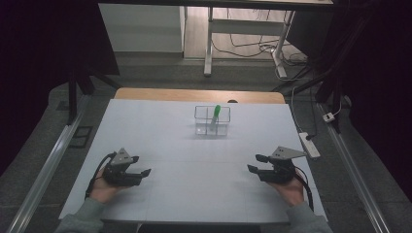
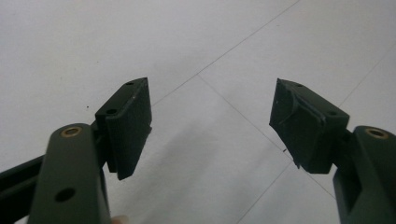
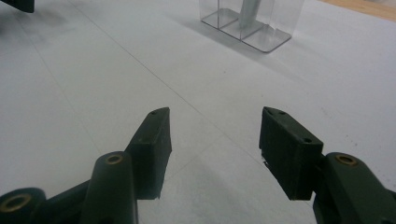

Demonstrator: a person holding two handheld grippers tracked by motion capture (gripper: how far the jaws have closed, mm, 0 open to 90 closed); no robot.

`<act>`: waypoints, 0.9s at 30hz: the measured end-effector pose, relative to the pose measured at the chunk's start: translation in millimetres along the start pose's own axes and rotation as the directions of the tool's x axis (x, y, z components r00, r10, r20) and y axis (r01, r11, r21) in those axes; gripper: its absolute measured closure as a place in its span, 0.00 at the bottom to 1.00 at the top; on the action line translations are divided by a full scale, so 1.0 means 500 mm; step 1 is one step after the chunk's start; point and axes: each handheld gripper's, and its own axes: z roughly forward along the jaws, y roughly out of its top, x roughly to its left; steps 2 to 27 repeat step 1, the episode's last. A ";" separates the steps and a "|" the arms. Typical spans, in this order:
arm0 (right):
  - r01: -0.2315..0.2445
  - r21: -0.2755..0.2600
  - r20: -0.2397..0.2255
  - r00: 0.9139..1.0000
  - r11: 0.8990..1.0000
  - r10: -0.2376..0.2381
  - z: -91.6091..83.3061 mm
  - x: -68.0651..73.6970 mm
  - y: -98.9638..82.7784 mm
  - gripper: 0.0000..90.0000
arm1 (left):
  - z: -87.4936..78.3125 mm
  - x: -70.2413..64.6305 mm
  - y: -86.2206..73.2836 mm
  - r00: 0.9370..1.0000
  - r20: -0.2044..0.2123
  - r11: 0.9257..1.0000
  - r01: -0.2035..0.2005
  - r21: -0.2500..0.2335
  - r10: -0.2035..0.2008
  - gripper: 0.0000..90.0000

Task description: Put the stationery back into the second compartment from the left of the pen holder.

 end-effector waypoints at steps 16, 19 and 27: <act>0.002 0.003 -0.001 1.000 1.000 -0.002 0.000 0.000 -0.001 0.48 | 0.001 0.000 0.000 1.000 0.002 1.000 0.003 0.001 -0.003 0.32; 0.002 0.003 -0.001 1.000 1.000 -0.002 0.000 0.000 -0.001 0.48 | 0.001 0.000 0.000 1.000 0.002 1.000 0.003 0.001 -0.003 0.32; 0.002 0.003 -0.001 1.000 1.000 -0.002 0.000 0.000 -0.001 0.48 | 0.001 0.000 0.000 1.000 0.002 1.000 0.003 0.001 -0.003 0.32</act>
